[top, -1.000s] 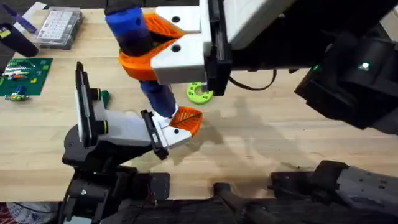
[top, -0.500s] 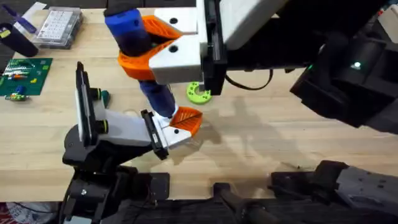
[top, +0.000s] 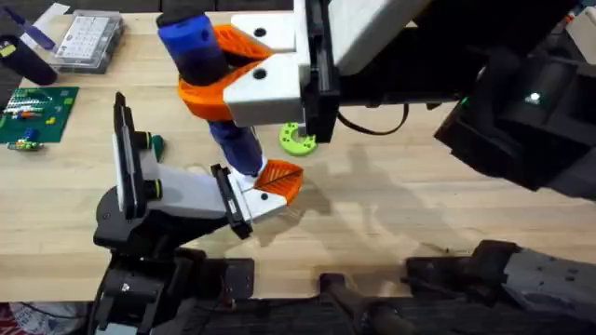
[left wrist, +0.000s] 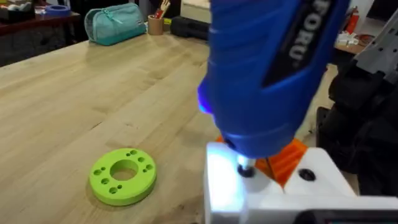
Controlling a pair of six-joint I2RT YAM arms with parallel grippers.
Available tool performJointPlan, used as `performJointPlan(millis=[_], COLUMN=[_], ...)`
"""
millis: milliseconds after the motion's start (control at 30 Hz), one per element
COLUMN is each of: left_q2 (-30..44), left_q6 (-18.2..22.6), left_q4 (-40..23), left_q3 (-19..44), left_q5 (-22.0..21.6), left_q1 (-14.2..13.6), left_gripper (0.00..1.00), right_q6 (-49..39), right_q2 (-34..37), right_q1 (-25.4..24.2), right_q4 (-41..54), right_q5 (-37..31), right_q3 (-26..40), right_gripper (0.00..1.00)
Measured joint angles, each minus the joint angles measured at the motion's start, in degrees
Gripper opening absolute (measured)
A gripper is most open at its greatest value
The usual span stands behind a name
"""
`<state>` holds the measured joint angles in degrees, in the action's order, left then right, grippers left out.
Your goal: Pick up the gripper from the table and insert it into the empty holder that is missing its gripper. Then pick up a screw, insert it into the mounting hole, and use the screwdriver to tighten it. Finally, clean up the table by picking up the vegetable and placing it into the bucket.
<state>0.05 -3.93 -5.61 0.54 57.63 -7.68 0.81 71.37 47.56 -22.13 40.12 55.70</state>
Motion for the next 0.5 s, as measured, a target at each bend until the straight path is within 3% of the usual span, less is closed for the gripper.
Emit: performJointPlan(millis=[133, 333, 500], left_q2=[0.0, 0.0, 0.0], left_q6=[0.0, 0.0, 0.0], left_q4=[0.0, 0.0, 0.0], left_q3=[0.0, 0.0, 0.0], left_q5=[-0.1, -0.1, -0.1], left_q1=[0.0, 0.0, 0.0], left_gripper=[0.019, 0.019, 0.019], right_q6=[0.3, 2.3, 2.7], right_q2=[0.3, 1.4, 1.3], right_q1=[0.0, -0.2, -1.8], right_q4=[-2.6, -19.1, -14.0], right_q5=[0.2, -0.7, -0.9], right_q3=[-0.2, -0.2, 5.4], right_gripper=[0.044, 0.043, 0.042])
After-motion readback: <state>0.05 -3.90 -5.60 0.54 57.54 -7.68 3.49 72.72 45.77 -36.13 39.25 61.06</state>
